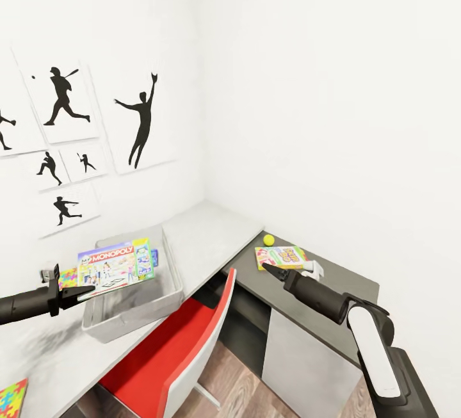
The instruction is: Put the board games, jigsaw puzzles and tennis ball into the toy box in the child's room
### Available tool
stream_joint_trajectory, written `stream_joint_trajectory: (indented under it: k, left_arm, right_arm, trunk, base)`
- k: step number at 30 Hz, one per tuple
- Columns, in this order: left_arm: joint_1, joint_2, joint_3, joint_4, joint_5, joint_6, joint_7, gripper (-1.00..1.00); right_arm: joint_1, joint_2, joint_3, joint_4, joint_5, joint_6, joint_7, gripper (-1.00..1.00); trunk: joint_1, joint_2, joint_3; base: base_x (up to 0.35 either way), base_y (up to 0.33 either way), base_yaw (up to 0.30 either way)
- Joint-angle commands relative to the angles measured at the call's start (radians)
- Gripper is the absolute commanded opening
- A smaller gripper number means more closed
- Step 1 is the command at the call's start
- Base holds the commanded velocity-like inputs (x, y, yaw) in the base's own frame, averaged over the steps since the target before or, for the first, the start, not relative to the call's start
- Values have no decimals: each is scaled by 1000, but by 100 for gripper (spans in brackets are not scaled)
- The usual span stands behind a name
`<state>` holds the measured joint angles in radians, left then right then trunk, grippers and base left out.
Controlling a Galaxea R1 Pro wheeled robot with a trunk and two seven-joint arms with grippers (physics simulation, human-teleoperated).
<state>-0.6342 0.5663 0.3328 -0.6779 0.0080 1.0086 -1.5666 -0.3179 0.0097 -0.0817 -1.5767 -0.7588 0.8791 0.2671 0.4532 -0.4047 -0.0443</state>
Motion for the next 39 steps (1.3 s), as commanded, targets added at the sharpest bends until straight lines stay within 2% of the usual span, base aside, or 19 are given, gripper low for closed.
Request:
stream_joint_trajectory:
  k: [1,9,28,39]
  left_arm:
    - [-1,0,0,0,0,10,-4,-100]
    - [-1,0,0,11,1,10,-4,-100]
    - [-1,0,0,14,0,10,-4,-100]
    - [-1,0,0,14,0,10,-4,-100]
  right_arm:
    - [-1,1,-3,0,6,6,7,100]
    - [-1,1,-3,0,6,6,6,100]
    - [-1,1,-3,0,6,6,7,100]
    - [-1,1,-4,0,6,6,10,100]
  trunk:
    - [1,-2,-2]
    - [1,-2,-2]
    - [1,-2,-2]
    - [1,-2,-2]
  base:
    - [33,0,0]
    - [164,-7,48]
    - [90,-49,269]
    - [138,-9,33]
